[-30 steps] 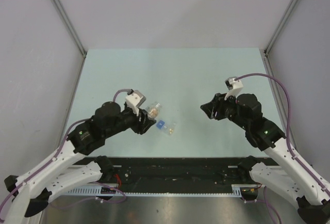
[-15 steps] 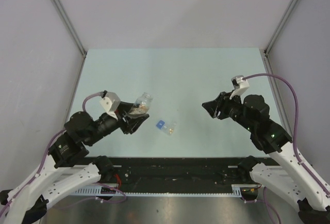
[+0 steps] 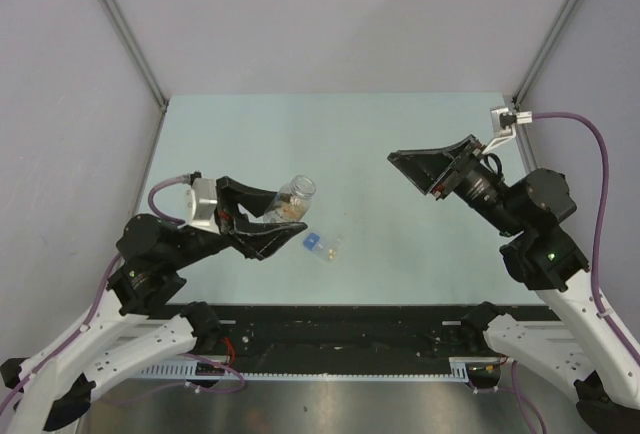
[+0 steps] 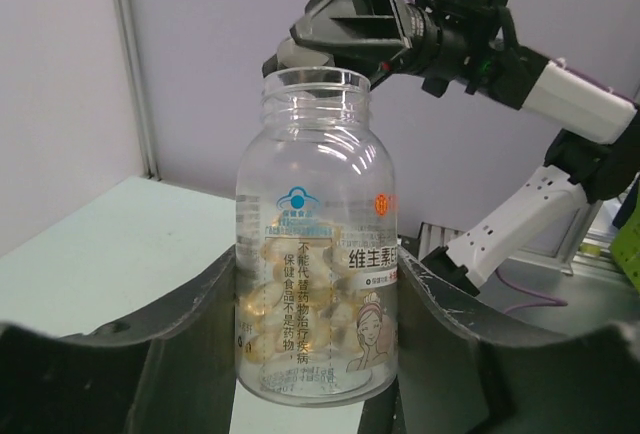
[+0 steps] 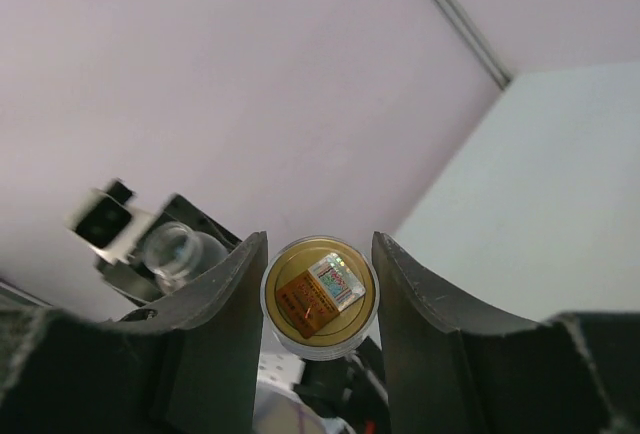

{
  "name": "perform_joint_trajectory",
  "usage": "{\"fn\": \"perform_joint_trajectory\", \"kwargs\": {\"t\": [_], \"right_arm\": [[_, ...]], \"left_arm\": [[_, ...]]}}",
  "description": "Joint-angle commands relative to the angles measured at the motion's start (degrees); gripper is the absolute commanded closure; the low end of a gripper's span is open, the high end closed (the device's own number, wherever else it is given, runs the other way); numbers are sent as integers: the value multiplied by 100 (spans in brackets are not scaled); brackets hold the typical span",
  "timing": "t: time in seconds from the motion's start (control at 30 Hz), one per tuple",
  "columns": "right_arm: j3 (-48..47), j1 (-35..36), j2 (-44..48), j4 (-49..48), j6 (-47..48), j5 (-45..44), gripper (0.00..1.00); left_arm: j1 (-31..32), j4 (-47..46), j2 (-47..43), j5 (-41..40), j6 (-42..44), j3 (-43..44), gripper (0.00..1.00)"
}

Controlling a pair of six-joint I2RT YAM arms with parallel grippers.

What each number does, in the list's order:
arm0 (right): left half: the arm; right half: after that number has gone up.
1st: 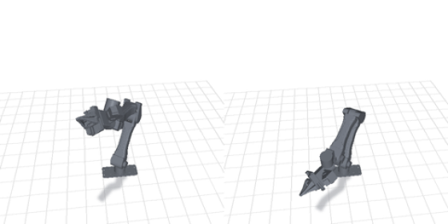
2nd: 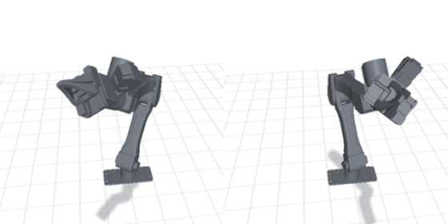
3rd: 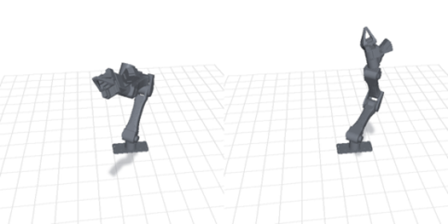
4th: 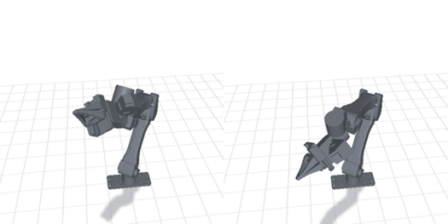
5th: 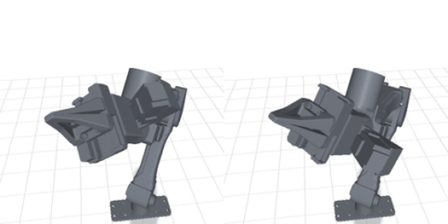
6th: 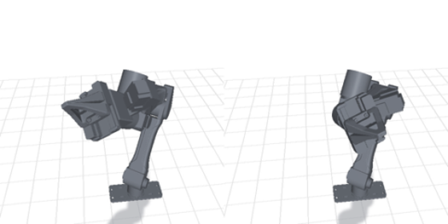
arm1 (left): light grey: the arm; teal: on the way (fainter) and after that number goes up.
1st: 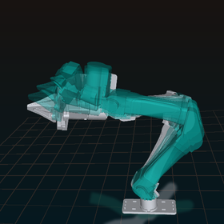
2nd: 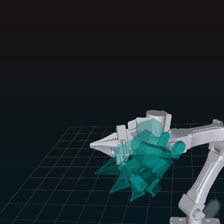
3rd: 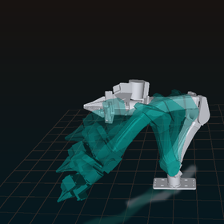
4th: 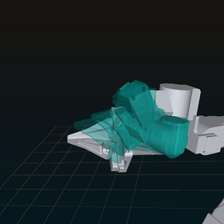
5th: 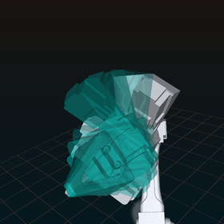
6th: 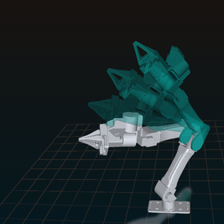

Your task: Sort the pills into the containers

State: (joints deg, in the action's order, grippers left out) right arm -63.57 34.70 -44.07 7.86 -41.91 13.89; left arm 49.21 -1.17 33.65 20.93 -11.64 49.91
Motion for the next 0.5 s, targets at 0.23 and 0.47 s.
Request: {"fn": "perform_joint_trajectory", "kwargs": {"t": [0.23, 0.47], "right_arm": [[-384, 46, -628, -1884, -2366, 325, 100], [-454, 502, -673, -1542, -1944, 79, 100]], "left_arm": [[326, -1342, 581, 553, -252, 106, 99], [528, -1491, 1151, 403, -233, 361, 100]]}}
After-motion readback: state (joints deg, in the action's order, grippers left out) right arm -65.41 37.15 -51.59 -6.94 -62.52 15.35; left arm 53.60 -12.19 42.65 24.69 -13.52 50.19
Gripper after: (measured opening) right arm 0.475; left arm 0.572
